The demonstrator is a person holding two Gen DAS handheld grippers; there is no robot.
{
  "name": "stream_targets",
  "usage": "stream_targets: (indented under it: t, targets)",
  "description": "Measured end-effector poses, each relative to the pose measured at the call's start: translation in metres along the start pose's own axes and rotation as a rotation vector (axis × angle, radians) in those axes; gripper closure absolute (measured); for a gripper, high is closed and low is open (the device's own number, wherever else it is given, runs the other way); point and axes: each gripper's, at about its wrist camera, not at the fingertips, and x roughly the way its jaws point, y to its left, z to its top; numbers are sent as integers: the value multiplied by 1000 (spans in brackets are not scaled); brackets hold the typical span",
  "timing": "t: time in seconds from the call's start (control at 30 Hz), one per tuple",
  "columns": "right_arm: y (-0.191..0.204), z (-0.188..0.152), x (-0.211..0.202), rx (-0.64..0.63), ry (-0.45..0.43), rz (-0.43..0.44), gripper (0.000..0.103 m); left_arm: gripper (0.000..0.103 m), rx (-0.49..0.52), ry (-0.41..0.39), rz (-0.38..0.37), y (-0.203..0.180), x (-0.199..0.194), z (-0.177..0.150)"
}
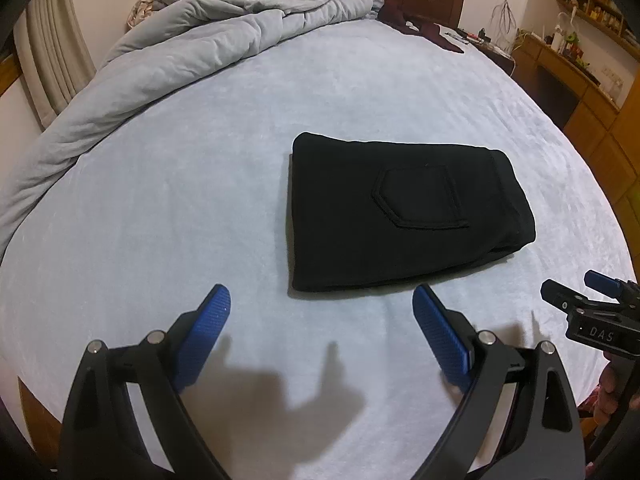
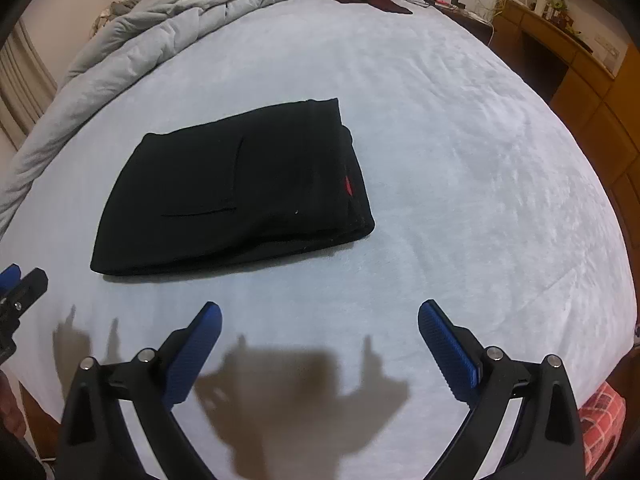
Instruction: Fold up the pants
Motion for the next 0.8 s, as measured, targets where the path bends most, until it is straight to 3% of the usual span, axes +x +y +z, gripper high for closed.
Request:
stream_targets:
  t: [0.8]
  targets:
    - [3,2,0,-9,-3,-16,4,11,7,35,19,9,15,-2]
